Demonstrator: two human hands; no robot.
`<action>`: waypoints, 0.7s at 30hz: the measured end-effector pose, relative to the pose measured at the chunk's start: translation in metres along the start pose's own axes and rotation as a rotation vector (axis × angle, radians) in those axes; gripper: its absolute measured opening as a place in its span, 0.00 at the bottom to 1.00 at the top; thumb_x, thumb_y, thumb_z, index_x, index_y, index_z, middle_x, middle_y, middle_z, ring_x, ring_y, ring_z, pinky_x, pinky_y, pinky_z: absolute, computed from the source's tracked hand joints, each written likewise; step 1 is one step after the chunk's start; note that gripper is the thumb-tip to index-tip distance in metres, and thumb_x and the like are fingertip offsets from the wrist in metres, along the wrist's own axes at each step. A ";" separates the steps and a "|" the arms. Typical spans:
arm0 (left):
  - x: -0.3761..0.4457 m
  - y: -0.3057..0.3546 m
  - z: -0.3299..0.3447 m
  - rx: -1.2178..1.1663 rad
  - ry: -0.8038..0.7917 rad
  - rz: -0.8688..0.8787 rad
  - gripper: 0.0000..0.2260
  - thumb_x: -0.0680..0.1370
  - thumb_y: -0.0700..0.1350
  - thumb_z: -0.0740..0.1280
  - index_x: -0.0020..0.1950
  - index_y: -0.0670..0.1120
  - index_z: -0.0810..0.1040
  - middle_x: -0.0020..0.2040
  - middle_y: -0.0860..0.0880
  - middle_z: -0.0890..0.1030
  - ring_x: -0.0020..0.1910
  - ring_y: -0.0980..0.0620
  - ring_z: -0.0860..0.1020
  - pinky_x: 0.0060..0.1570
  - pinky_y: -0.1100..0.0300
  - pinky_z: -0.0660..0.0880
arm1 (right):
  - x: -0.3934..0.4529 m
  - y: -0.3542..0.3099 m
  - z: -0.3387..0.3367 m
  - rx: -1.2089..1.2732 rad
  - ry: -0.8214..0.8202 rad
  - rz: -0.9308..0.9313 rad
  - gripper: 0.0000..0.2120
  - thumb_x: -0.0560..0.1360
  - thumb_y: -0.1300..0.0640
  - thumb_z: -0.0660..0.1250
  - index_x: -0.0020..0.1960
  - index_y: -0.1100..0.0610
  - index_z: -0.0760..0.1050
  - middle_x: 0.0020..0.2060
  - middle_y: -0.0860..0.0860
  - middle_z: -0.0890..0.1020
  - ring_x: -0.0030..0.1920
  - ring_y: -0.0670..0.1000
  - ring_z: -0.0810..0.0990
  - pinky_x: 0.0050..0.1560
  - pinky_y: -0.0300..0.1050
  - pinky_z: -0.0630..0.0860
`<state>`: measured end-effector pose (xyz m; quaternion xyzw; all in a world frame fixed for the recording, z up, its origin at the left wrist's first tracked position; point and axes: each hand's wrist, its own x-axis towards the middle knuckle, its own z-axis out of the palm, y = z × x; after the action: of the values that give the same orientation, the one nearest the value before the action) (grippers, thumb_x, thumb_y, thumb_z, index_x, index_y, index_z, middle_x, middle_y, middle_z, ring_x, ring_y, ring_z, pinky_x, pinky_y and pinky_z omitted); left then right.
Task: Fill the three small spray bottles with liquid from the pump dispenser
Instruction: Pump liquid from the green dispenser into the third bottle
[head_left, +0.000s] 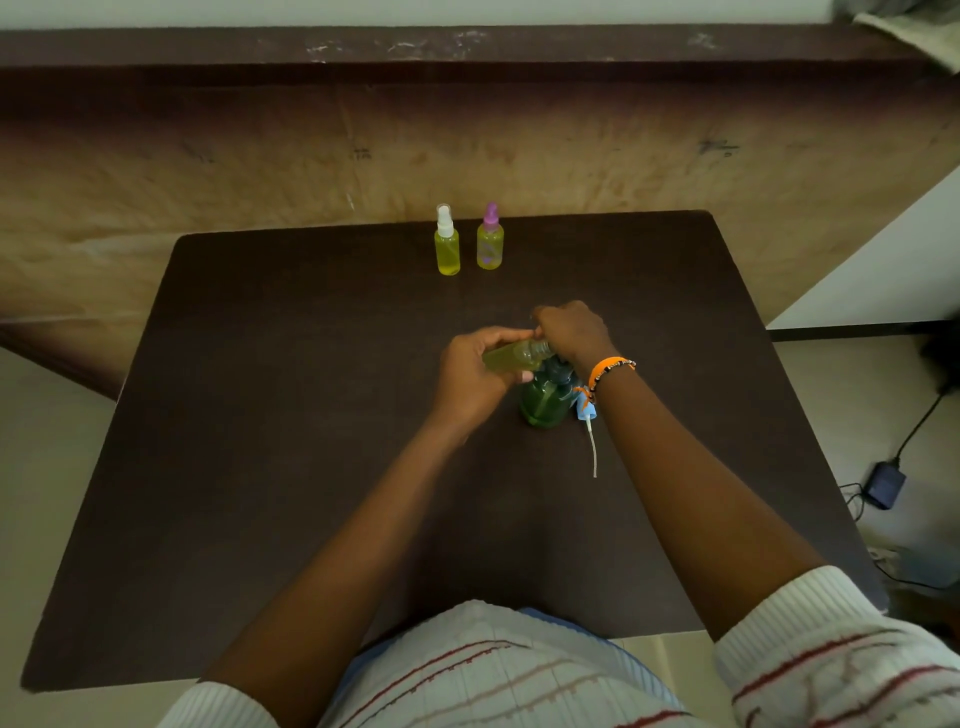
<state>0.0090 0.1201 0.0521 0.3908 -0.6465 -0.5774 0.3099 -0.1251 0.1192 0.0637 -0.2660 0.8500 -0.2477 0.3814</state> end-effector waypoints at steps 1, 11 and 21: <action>0.000 -0.001 0.000 -0.002 0.002 -0.003 0.23 0.64 0.28 0.72 0.53 0.50 0.79 0.45 0.53 0.82 0.44 0.60 0.79 0.49 0.63 0.76 | 0.001 0.002 0.001 0.023 0.010 -0.001 0.34 0.60 0.43 0.55 0.58 0.59 0.80 0.59 0.60 0.80 0.61 0.63 0.75 0.63 0.54 0.72; 0.003 -0.009 0.002 0.030 0.018 -0.002 0.23 0.63 0.29 0.73 0.54 0.46 0.80 0.47 0.49 0.81 0.46 0.54 0.79 0.50 0.59 0.76 | 0.002 0.010 0.005 0.080 0.140 -0.070 0.19 0.74 0.48 0.59 0.49 0.60 0.81 0.53 0.61 0.82 0.57 0.64 0.76 0.61 0.54 0.74; 0.001 -0.001 0.001 0.031 0.008 0.017 0.24 0.63 0.28 0.72 0.52 0.52 0.79 0.44 0.56 0.81 0.43 0.64 0.79 0.48 0.66 0.76 | 0.001 -0.001 0.000 -0.027 0.022 -0.026 0.35 0.59 0.43 0.55 0.58 0.59 0.80 0.59 0.61 0.80 0.61 0.63 0.75 0.64 0.56 0.72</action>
<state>0.0080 0.1195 0.0512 0.3923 -0.6576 -0.5628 0.3113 -0.1254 0.1179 0.0632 -0.2796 0.8538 -0.2441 0.3650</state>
